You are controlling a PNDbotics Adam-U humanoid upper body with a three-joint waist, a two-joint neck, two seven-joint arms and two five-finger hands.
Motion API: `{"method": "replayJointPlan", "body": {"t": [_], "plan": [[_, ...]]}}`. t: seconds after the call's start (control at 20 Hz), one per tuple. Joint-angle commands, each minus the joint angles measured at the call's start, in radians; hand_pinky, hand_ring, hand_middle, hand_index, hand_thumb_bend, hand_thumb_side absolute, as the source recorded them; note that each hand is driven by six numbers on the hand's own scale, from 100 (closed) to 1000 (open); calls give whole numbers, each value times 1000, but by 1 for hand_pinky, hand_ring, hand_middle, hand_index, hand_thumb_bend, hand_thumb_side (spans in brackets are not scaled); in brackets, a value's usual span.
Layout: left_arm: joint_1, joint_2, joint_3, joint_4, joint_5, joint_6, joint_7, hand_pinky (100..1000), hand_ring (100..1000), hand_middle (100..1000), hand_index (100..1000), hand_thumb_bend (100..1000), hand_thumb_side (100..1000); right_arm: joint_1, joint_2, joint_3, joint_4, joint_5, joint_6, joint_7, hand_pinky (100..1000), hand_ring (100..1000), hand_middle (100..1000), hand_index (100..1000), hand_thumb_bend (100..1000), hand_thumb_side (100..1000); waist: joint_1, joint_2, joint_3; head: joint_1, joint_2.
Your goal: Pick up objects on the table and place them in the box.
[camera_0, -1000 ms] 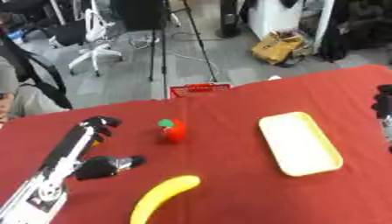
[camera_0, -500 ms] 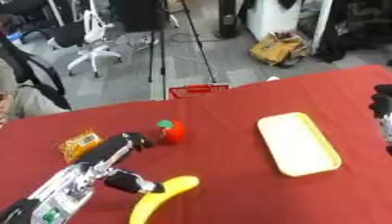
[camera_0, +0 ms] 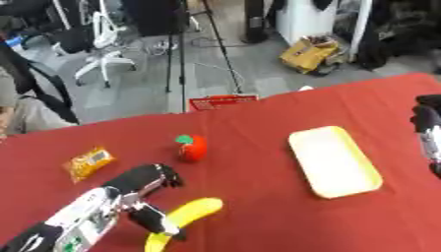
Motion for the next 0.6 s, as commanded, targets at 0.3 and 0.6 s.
{"method": "replayJointPlan", "body": {"t": [0.3,0.6], "plan": [[0,-27,70,-36,-72,27,-131,711,656,609,740,912,420,-8,-15,-5,-24,-1,-2,-4,598,612,606,746,263,666,-21,-29,3,-6,-5],[1,-46,93,-56,-54,58,-215,707,650,604,737,894,424,-8,-14,-6,-24,-2,-2,-5,597,611,606,746,262,666,-22,-28,2,-8,-6]]}}
